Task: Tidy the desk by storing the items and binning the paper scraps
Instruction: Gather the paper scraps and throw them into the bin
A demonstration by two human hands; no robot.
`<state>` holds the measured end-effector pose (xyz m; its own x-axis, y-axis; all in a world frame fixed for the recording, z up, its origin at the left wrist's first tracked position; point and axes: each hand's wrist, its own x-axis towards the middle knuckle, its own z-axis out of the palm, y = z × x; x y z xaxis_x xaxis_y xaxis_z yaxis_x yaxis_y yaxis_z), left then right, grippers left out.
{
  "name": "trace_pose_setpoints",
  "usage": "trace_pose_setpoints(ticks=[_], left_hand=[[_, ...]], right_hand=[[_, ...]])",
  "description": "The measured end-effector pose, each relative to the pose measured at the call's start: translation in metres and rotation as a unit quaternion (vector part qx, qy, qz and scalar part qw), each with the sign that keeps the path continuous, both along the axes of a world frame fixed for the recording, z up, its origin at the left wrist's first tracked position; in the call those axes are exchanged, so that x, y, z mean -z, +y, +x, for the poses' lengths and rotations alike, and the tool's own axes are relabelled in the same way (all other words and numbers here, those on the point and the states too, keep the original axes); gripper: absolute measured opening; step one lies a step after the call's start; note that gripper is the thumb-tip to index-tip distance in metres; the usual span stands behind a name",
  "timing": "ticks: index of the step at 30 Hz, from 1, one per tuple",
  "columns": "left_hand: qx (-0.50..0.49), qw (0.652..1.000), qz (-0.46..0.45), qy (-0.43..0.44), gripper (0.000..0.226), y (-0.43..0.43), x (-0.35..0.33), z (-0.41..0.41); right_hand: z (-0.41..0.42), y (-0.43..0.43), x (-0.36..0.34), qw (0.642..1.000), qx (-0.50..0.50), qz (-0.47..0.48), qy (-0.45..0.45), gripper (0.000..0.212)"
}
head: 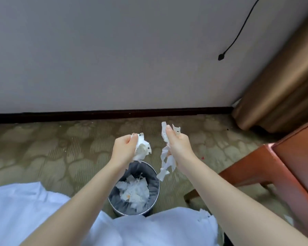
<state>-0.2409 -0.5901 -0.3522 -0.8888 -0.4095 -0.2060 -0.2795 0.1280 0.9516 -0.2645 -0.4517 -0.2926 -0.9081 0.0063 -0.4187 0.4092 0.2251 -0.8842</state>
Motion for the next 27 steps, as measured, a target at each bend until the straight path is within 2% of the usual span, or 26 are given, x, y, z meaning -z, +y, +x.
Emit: trace_pose_setpoints(ticks=[6,9,12,16,23,25,27], left_hand=[[-0.053,0.992,0.037,-0.109,0.047,-0.009,0.087,-0.006],[-0.068,0.986,0.046,-0.142,0.047,-0.011,0.122,-0.006],[-0.075,0.985,0.044,-0.152,0.047,-0.011,0.146,-0.007],[-0.084,0.980,0.020,-0.177,0.046,-0.014,0.174,-0.006],[-0.105,0.968,0.022,-0.225,0.047,-0.020,0.207,0.001],[-0.099,0.965,0.033,-0.242,0.042,-0.018,0.209,0.002],[-0.092,0.961,0.060,-0.255,0.027,-0.017,0.209,0.002]], right_hand=[[-0.014,-0.022,0.080,0.997,-0.005,0.017,-0.074,0.060],[-0.018,-0.032,0.119,0.994,-0.002,0.017,-0.109,0.038],[-0.019,-0.042,0.155,0.990,0.008,0.012,-0.140,0.037],[-0.018,-0.055,0.194,0.985,0.027,0.013,-0.168,0.048],[-0.017,-0.066,0.239,0.978,-0.002,0.064,-0.199,0.043],[-0.016,-0.064,0.249,0.973,-0.026,0.083,-0.211,0.043],[-0.016,-0.063,0.252,0.967,-0.058,0.090,-0.231,0.039]])
